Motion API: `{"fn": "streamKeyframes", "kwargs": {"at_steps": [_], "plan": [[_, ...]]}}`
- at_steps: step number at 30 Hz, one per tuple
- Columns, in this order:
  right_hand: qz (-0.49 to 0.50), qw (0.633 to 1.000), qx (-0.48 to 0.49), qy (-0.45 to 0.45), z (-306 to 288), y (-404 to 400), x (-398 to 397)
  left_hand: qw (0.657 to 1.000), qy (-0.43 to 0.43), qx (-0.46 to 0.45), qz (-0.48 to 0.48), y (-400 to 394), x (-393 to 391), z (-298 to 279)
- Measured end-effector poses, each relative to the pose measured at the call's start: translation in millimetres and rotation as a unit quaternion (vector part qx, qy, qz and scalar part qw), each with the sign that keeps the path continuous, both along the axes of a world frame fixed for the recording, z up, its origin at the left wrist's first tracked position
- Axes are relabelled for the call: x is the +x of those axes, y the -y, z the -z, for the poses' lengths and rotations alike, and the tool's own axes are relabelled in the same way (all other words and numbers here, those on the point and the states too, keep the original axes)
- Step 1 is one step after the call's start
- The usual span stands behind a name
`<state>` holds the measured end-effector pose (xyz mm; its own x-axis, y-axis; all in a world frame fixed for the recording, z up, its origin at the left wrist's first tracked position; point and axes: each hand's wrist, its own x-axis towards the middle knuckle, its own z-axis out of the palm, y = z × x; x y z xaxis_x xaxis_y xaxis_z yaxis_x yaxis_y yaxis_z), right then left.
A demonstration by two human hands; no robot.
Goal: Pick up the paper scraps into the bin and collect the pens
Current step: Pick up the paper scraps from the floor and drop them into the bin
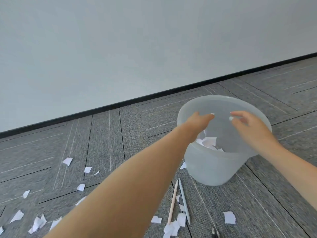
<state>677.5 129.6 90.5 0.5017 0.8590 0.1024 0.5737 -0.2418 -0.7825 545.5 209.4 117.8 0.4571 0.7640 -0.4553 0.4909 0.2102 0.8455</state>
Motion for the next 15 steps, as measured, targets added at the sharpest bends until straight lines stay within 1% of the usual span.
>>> {"fn": "streamKeyframes", "kwargs": {"at_steps": [3, 5, 7, 10, 13, 15], "plan": [[0.006, 0.999, 0.042, 0.011, 14.4, 5.6, -3.4, 0.998, 0.014, 0.055, 0.024, 3.5, -0.6, 4.1], [0.029, 0.997, 0.048, 0.057, 23.3, 8.7, -6.6, 0.995, 0.040, 0.090, 0.032, 7.0, -1.8, 7.7], [0.061, 0.993, 0.047, 0.094, 27.5, 9.6, -10.1, 0.993, 0.084, 0.081, 0.016, 6.7, -4.5, 11.9], [0.089, 0.990, 0.040, 0.103, 24.7, 7.9, -14.9, 0.993, 0.098, 0.064, -0.003, 4.3, -12.3, 13.5], [0.096, 0.988, 0.018, 0.117, 22.9, 7.2, -17.5, 0.993, 0.089, 0.081, 0.018, 4.4, -17.4, 14.1], [0.091, 0.988, 0.006, 0.125, 22.1, 8.2, -18.8, 0.991, 0.104, 0.063, 0.046, 7.4, -17.3, 11.2]]}}
